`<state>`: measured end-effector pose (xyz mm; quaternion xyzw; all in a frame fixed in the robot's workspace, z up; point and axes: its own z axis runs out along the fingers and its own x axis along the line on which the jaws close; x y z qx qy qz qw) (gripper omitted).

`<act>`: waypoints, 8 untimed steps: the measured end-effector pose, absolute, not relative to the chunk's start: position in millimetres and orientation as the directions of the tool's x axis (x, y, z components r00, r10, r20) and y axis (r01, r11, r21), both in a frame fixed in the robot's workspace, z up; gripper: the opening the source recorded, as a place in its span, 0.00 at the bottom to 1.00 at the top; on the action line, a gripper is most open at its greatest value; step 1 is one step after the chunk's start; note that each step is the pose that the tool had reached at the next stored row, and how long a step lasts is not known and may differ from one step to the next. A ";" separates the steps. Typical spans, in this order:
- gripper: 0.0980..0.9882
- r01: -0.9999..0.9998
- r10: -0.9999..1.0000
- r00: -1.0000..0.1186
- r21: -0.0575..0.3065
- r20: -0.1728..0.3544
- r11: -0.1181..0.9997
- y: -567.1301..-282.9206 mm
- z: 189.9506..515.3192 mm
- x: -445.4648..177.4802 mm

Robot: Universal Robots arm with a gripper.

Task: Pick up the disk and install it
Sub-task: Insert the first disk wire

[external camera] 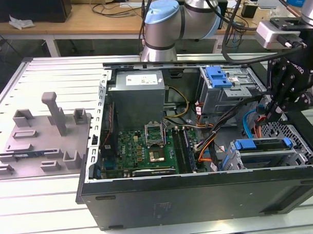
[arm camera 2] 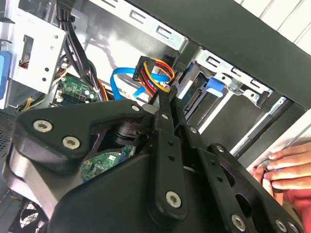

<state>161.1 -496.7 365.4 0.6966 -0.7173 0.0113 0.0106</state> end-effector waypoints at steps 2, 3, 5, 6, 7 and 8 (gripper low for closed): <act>0.07 -1.000 -0.999 -0.029 -0.001 0.031 0.029 -496.7 365.4 161.2; 0.07 -1.000 -0.999 -0.029 -0.001 0.031 0.029 -496.7 365.4 161.1; 0.07 -1.000 -0.999 -0.029 -0.001 0.031 0.029 -497.9 365.4 161.2; 0.07 -1.000 -0.999 -0.029 -0.001 0.031 0.029 -499.1 365.4 161.1; 0.07 -1.000 -0.999 -0.029 -0.001 0.031 0.029 -500.2 365.4 161.2; 0.07 -1.000 -0.999 -0.029 -0.001 0.031 0.029 -501.3 365.5 161.2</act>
